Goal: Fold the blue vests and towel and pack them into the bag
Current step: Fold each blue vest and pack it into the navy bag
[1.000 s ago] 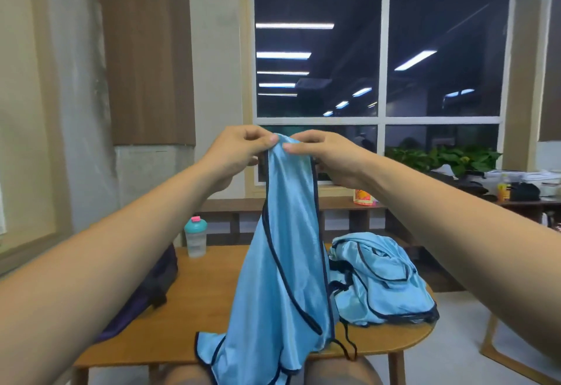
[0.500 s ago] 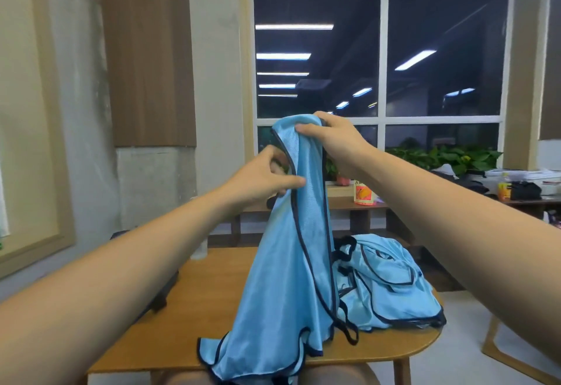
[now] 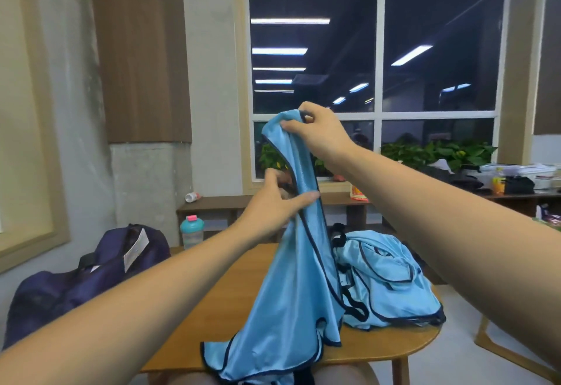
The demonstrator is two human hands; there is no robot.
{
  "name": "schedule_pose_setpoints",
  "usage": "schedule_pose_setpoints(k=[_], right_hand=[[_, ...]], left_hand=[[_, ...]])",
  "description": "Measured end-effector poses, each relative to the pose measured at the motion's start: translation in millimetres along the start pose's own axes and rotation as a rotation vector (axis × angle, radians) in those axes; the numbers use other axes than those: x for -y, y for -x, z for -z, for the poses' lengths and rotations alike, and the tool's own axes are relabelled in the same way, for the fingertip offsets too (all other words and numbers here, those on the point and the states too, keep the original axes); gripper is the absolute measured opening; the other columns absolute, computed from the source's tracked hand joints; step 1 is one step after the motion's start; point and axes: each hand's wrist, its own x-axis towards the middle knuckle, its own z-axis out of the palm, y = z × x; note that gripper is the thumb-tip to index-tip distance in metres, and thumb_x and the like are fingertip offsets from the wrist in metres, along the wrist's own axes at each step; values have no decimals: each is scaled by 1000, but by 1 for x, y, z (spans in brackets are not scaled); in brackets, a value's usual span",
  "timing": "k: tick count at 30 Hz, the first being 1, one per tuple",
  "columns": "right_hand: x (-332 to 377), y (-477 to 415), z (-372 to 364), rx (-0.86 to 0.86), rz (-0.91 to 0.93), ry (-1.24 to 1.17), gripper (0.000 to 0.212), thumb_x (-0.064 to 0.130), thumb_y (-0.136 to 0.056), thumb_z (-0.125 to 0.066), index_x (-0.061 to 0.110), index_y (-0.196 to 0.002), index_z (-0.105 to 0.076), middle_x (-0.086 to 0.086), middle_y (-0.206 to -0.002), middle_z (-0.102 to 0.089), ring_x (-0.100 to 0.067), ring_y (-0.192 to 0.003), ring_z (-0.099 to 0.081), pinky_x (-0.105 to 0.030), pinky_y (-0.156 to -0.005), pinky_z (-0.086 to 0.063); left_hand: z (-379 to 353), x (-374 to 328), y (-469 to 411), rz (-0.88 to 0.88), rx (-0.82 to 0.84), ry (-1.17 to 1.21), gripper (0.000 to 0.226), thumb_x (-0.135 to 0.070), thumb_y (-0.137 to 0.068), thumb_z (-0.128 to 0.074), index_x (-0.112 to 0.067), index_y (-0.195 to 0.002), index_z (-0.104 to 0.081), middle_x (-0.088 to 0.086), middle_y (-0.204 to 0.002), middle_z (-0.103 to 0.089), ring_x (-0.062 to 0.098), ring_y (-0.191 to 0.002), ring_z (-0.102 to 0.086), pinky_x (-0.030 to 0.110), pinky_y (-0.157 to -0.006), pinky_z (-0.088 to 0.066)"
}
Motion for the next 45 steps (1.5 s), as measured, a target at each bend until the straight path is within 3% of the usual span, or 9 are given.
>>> schedule_pose_setpoints(k=[3,7,11,14,17,24,33,42,45], right_hand=[[4,0,-8,0,18,11,31,34,-97,-76,6,-100,-63,-11,-100,-73,-14,-83,-65,-27,-71,-51],[3,-5,6,-65,32,-9,25,35,-100,-73,14,-98,-61,-10,-101,-70,-11,-83,-64,-24,-70,-51],[-8,-11,22,-80,6,-78,23,35,-99,-74,15,-98,-62,-9,-103,-70,-17,-89,-69,-29,-75,-59],[-17,-13,27,-89,-27,-99,32,36,-98,-76,7,-107,-65,-14,-109,-71,-20,-94,-72,-37,-85,-63],[-22,-13,32,-100,-42,-110,34,37,-98,-77,6,-107,-64,-12,-105,-73,-18,-90,-74,-34,-80,-64],[-24,-20,48,-123,-57,-129,33,41,-98,-76,14,-113,-65,-8,-111,-73,-24,-101,-75,-38,-87,-65],[-35,-19,71,-203,-74,-27,36,44,-100,-71,14,-117,-64,-6,-112,-70,-24,-105,-71,-40,-91,-62],[-39,-14,61,-157,-87,-54,35,42,-102,-69,9,-113,-63,-11,-112,-69,-24,-101,-71,-36,-87,-59],[-37,-15,60,-165,-129,-93,40,45,-103,-66,8,-118,-63,-15,-117,-68,-32,-112,-70,-45,-99,-58]], left_hand=[[-7,1,-7,-5,-16,-2,47,-30,-92,-71,-29,-133,-47,-6,-110,-73,15,-92,-74,42,-84,-64],[16,14,-1,52,77,64,30,-10,-97,-61,-22,-124,-55,-3,-93,-79,13,-82,-77,29,-69,-60],[65,39,0,77,25,-141,23,-10,-82,-60,-18,-103,-65,1,-97,-77,22,-89,-75,46,-77,-63],[99,50,-5,122,-25,-325,16,-8,-78,-62,-18,-90,-62,5,-88,-72,22,-76,-65,33,-63,-51],[132,59,-13,151,-60,-487,12,-8,-76,-64,-18,-83,-60,3,-80,-67,24,-72,-60,32,-59,-42],[188,80,-20,193,-147,-745,22,-12,-83,-71,-13,-99,-56,10,-94,-67,29,-82,-65,34,-57,-44],[210,76,-23,155,-268,-64,14,-12,-93,-79,-6,-99,-68,8,-87,-72,20,-77,-67,23,-54,-54],[192,26,-40,142,-202,407,24,-23,-100,-65,-12,-120,-71,12,-117,-74,25,-104,-68,45,-104,-53],[188,17,-44,99,-235,413,13,-21,-96,-71,-16,-108,-67,12,-101,-73,21,-86,-69,38,-82,-59]])
